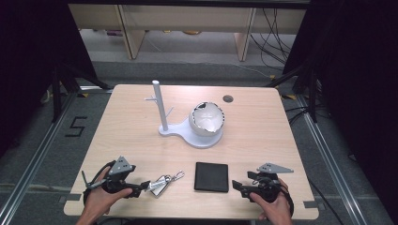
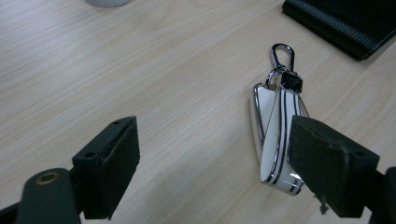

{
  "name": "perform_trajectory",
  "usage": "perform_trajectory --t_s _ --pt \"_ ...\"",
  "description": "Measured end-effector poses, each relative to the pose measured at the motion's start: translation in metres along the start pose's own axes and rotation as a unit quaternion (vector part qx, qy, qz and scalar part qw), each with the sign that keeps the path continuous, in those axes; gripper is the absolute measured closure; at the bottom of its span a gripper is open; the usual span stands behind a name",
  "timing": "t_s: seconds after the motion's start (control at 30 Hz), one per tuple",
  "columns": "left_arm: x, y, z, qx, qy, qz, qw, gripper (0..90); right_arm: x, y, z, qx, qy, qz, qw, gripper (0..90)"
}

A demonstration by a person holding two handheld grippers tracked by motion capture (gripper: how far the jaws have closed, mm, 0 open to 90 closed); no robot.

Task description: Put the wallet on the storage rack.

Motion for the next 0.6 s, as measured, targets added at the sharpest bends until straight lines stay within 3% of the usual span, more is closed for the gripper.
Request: perform_trajectory --t_s 0.07,0.1,0.13,0.33,0.47,0.5,0.6 --pt "0.001 0.0 0.0 -0.005 0.003 0.0 1.0 17.1 0.0 -0.002 0.0 0.003 0.001 0.009 1.0 20.3" --pt "-0.001 -0.001 -0.001 -0.009 0.001 0.002 1.0 17.6 0.0 0.003 0.001 -0.02 0.003 -0.011 0.9997 20.3" --pt "-0.001 -0.002 -0.001 -0.013 0.007 0.005 0.9999 17.9 0.0 0.004 0.001 -0.027 0.003 -0.015 0.9995 20.3" --pt "-0.005 -0.01 -0.005 -0.017 0.005 0.02 0.9996 21.0 -0.001 0.002 0.001 -0.026 0.002 -0.026 0.9993 19.6" --pt "-0.007 -0.013 -0.01 -0.021 0.004 0.022 0.9995 25.0 -0.002 0.0 0.001 -0.024 0.005 -0.014 0.9996 18.7" --pt "-0.009 -0.016 -0.013 -0.034 0.01 0.025 0.999 26.9 -0.003 0.001 0.001 -0.026 0.005 -0.022 0.9994 18.7" --pt "-0.013 -0.021 -0.018 -0.038 0.011 0.032 0.9987 30.1 -0.003 0.001 0.001 -0.025 0.003 -0.027 0.9993 18.2"
Point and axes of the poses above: each handheld gripper's, and its own axes: x roughly backward along the jaws, z roughly out of its underside, y roughly to its left, the point moved 6 cm from there along -x, roughly forward along the jaws, and after that the axes turned 5 degrees about z, right-handed, at the moved point
